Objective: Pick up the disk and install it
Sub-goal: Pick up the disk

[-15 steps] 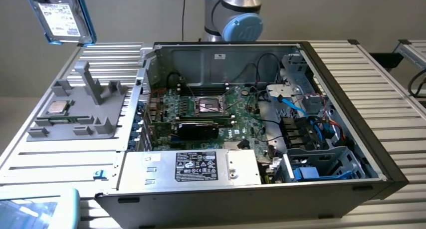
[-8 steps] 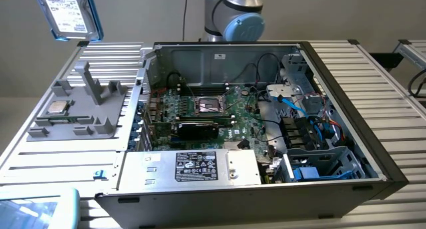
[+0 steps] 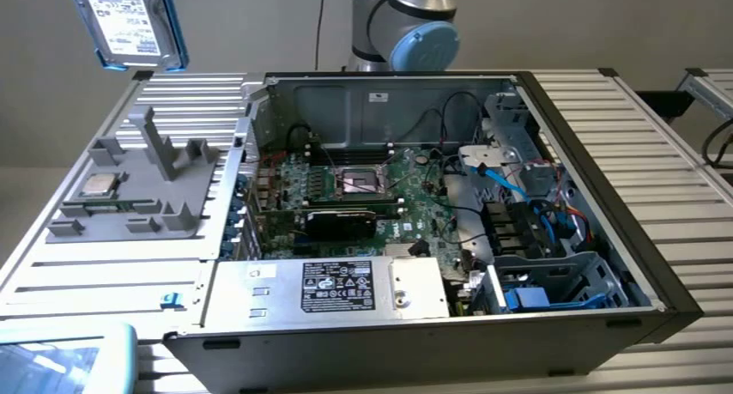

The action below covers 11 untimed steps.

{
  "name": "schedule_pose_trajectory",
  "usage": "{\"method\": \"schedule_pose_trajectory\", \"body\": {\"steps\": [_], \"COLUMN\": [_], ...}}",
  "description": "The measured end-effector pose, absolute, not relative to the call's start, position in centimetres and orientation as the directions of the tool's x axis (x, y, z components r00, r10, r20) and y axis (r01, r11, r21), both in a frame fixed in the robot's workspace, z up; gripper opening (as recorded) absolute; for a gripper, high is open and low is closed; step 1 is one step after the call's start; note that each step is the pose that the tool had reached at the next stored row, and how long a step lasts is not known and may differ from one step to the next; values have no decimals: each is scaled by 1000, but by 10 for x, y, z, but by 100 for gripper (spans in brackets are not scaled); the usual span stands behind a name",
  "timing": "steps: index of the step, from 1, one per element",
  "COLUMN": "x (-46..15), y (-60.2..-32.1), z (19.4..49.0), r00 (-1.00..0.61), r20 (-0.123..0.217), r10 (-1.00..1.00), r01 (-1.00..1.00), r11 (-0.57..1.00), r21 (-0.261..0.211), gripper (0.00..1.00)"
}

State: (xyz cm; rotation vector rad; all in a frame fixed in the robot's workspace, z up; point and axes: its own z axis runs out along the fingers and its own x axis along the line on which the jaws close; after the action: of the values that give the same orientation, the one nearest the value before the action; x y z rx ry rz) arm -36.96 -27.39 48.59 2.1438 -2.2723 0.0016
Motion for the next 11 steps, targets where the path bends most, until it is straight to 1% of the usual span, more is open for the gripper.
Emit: {"method": "schedule_pose_trajectory", "body": {"steps": [11], "x": [-340], "y": [-302], "z": [494], "r00": [-58], "r20": [7], "r10": [-998], "r01": [-998], "r11": [58], "r21": [12], "gripper": [38]}}
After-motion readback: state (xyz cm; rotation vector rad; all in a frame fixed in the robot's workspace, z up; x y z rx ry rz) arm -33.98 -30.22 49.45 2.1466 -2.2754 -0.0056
